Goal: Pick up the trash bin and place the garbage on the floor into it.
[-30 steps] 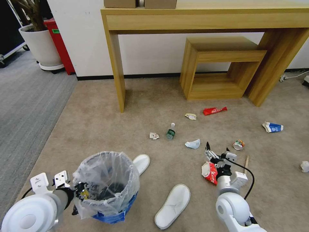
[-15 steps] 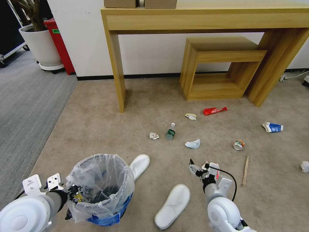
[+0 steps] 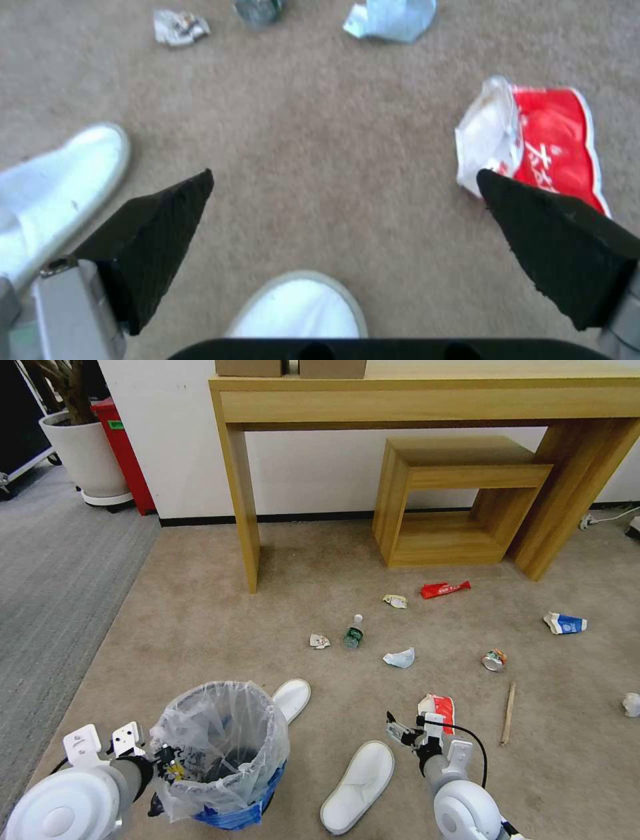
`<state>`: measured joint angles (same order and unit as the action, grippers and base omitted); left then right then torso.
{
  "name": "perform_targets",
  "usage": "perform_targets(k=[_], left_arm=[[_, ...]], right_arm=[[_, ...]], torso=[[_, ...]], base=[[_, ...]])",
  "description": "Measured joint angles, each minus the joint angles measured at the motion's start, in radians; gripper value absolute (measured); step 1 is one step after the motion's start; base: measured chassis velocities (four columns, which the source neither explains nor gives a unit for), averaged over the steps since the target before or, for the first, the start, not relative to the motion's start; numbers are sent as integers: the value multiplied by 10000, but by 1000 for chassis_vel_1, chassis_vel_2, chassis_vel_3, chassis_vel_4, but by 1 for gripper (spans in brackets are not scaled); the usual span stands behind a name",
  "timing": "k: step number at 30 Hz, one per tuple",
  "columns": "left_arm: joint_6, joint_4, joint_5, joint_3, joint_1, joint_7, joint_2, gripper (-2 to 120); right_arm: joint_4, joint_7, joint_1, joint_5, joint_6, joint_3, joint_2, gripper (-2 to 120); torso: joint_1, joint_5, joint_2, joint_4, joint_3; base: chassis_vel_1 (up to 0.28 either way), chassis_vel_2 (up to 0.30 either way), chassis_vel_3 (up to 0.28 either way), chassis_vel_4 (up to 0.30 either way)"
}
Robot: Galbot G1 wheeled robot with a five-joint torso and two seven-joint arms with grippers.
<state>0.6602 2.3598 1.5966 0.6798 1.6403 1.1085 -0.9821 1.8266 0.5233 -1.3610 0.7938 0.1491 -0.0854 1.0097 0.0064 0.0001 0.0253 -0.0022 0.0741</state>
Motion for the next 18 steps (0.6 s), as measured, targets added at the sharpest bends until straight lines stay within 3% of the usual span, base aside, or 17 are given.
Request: perform_targets(k=[6,9,18], left_arm=[[-4,-36,-168,-139,74,-40,-77,0],[-17,-41,-255,-200,109,-47,-81,0],[-31,-52,-425,-333,226,-50,-113,0]], right_arm=[[-347,385,195,448,290,447,138,100],[-742,1011,548,1494,719,752,721,100],[-1135,1219,627,1751,870,838,1165,100]], torso=[[0,-1,-1,0,0],[0,1,-1,2,0],[0,-1,0,1,0]], base=[[0,0,0,0],[0,0,0,0],[0,0,0,0]])
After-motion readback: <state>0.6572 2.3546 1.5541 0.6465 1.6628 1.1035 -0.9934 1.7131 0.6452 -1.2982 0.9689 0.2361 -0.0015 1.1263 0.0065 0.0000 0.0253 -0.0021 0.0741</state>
